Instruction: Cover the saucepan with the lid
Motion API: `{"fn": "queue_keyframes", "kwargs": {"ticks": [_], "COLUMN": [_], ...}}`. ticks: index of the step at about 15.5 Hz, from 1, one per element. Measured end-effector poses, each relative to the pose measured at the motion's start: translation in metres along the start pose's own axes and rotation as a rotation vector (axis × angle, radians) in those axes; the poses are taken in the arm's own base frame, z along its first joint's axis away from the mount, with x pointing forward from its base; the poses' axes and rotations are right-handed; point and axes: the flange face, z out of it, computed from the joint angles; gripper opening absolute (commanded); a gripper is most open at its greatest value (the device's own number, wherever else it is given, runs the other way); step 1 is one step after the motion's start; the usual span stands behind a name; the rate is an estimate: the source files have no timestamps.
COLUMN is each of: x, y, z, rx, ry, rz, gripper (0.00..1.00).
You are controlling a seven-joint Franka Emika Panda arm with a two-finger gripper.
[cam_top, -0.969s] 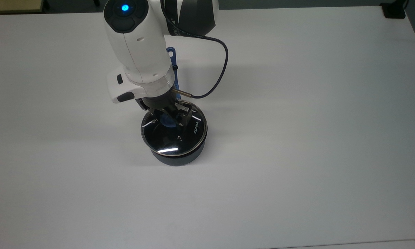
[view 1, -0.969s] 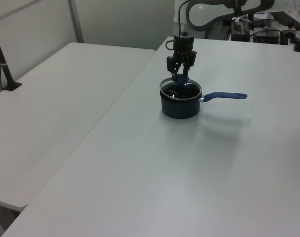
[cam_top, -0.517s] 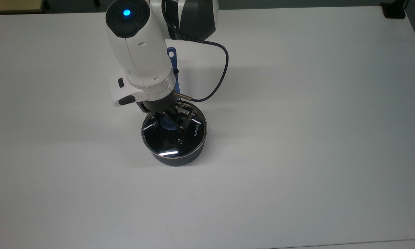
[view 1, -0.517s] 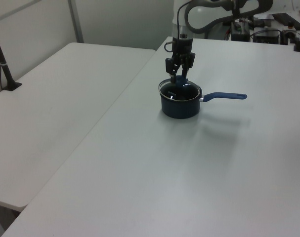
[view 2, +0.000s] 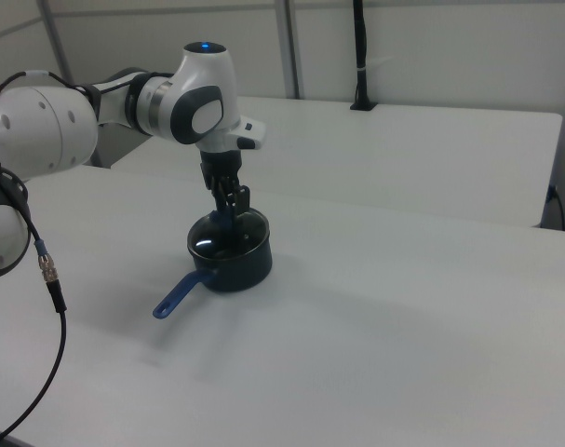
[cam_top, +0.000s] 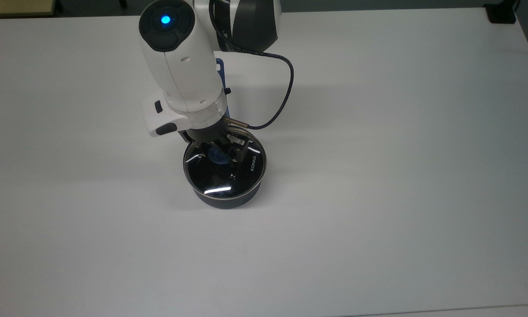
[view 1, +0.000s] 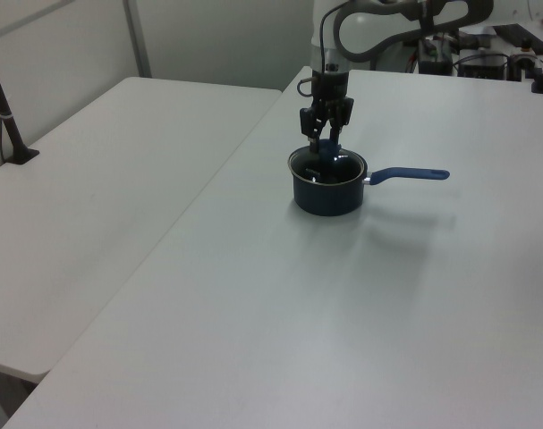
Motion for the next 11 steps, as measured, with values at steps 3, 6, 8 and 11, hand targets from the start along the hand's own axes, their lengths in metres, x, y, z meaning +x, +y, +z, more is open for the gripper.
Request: {"fn": "queue_keyframes", "kwargs": {"ticks": [3,6,8,11], "x": [-0.0010,-0.0013,-0.0026,-0.0040], "y": [-0.0011,-0.0016,-0.0041,-0.0067], "z": [0.0004,0.0005,0.0007,0.0012], "rx": [-0.001,-0.006,-0.023,-0.047], "ry": [-0.004,-0.003,0.003,0.011], "rz": [-0.003,-0.007,-0.020,-0.036], "gripper": [0.46,0.46,0.46,0.46]}}
